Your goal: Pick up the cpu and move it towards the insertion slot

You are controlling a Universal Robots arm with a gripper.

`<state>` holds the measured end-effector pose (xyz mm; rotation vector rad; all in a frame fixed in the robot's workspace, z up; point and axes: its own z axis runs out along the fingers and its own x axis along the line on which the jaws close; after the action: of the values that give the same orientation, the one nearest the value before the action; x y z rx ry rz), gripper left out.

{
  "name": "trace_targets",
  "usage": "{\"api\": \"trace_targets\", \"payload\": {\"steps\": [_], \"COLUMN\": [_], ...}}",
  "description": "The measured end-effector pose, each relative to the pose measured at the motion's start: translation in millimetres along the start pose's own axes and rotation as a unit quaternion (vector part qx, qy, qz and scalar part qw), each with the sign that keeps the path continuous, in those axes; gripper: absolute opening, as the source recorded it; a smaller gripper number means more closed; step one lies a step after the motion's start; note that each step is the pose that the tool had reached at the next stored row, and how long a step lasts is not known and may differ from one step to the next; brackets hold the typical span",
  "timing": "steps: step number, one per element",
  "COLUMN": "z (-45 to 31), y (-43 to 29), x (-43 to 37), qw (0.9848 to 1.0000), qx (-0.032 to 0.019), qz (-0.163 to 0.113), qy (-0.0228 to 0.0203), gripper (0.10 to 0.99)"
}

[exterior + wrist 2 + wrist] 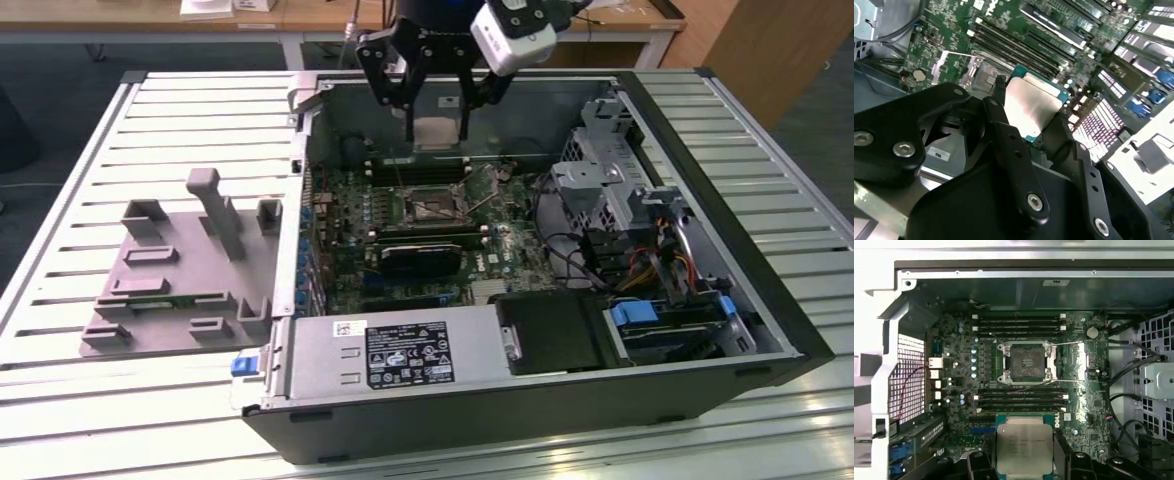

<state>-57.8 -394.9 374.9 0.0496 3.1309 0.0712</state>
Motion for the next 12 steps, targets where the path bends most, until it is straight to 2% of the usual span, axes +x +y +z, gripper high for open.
{"api": "trace_targets", "payload": {"steps": [4,12], "z": [3.5,8.7], "y": [5.5,23.6], "x": [-5.5,-7.6], "qw": [1.0000,1.0000], "qx": [-0.0001,0.0000], "qz": [0.000,-0.001], "qy": [0.0002,0.0002], "gripper": [0.537,0.537]}}
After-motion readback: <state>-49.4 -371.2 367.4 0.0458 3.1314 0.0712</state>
